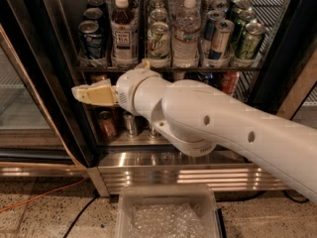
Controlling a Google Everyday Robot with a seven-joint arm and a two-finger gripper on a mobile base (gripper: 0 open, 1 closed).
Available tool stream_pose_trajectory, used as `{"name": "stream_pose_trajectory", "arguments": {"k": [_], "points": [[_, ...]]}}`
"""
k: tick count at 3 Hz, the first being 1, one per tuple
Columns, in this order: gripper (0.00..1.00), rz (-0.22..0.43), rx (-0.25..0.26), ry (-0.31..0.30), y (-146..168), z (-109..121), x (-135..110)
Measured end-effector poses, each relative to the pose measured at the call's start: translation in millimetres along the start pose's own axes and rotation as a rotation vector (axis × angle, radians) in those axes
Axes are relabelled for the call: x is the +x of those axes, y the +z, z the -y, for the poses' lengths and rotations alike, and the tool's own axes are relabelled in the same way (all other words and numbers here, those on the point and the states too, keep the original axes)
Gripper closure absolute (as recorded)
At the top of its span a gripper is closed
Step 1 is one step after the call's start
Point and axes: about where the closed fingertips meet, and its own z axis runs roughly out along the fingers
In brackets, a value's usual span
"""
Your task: Pick blue plastic bottle from top shelf of fridge
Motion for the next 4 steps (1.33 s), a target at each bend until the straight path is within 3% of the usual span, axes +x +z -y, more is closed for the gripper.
{"name": "stream_pose_trajectory", "arguments": {"k": [1,3,4], "points": [[0.0,0.02,0.087,0.0,10,24,-6],[0.0,0.035,0.116,-0.003,15,32,-10],[0.0,0.091,0.15,-0.034,32,37,-23]]}}
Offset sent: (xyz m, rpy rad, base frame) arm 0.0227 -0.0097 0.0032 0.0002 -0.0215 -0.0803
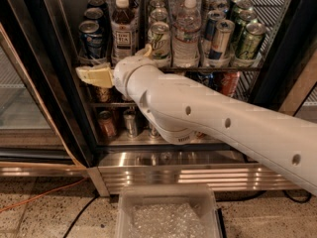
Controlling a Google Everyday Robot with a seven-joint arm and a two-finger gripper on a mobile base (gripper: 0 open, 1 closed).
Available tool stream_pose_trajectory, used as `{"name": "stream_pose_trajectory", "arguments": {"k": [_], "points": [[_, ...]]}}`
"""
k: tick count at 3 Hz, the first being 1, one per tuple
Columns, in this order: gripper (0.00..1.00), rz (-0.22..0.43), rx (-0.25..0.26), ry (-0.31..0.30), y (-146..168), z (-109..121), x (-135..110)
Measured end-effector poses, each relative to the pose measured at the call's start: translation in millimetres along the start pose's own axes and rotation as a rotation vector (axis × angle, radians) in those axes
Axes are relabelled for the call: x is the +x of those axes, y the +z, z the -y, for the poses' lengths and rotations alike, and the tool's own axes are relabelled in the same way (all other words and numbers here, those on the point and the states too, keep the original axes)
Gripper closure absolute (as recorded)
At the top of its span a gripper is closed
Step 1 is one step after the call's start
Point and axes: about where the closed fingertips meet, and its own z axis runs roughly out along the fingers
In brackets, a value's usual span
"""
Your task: Pick blue plastic bottle from top shelf of fridge
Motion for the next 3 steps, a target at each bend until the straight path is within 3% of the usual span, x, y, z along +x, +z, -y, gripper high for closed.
{"name": "stream_pose_trajectory", "arguments": {"k": [1,3], "points": [[0.0,0.065,0.073,-0.059,21,11,-11],[0.0,0.118,0.194,-0.11,35,25,-18]]}}
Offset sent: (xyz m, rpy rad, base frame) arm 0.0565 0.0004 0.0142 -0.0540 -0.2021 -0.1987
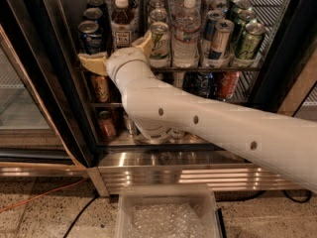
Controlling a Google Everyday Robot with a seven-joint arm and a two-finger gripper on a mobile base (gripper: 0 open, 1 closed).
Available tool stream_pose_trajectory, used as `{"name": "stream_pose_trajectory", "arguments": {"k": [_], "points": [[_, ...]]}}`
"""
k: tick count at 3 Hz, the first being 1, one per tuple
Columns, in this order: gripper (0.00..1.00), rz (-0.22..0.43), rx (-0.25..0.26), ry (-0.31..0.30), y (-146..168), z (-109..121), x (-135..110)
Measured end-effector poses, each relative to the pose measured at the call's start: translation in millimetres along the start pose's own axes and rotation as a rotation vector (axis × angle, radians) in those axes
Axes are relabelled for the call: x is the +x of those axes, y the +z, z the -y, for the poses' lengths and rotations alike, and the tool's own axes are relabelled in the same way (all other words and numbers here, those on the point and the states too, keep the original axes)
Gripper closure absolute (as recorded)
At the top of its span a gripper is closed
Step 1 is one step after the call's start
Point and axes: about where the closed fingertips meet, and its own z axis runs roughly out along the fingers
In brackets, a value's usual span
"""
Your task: Pick blue plastic bottle from top shelf of fridge
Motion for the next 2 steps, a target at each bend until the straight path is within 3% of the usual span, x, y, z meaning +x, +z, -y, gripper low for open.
{"name": "stream_pose_trajectory", "arguments": {"k": [1,2], "points": [[0.0,0.003,0.015,-0.001,0.1,3.5,-1.2],[0.19,0.003,0.016,0.0,0.0,3.4,-1.2]]}}
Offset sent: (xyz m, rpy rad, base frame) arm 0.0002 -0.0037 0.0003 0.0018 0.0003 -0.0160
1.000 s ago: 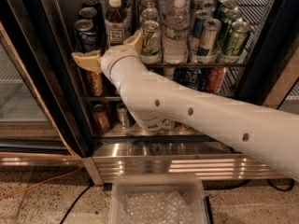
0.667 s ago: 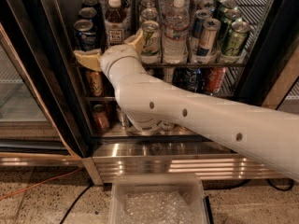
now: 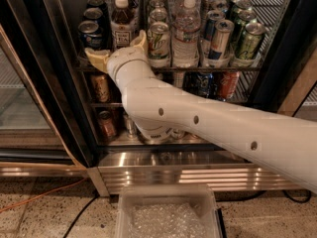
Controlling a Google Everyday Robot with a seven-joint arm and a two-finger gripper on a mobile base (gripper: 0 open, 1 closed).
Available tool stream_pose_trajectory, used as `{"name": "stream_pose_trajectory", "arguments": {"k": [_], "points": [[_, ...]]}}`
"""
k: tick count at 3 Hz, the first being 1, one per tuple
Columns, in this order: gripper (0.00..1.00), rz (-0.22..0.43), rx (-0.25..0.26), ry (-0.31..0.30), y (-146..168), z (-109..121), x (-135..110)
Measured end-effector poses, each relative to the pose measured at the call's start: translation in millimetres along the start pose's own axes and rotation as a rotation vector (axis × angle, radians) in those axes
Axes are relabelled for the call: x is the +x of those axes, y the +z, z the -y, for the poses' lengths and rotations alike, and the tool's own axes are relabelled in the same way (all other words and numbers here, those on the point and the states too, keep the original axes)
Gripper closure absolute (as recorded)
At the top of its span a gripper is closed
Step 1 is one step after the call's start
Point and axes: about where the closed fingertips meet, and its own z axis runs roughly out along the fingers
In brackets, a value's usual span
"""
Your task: Pick blue plastic bottle from top shelf of fridge
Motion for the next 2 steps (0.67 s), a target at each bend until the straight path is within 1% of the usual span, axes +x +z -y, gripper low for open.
{"name": "stream_pose_trajectory", "arguments": {"k": [1,2], "points": [[0.22,-0.002,0.002,0.001,-0.4,0.2,0.4],[0.16,-0.003,0.005,0.002,-0.8,0.5,1.2]]}}
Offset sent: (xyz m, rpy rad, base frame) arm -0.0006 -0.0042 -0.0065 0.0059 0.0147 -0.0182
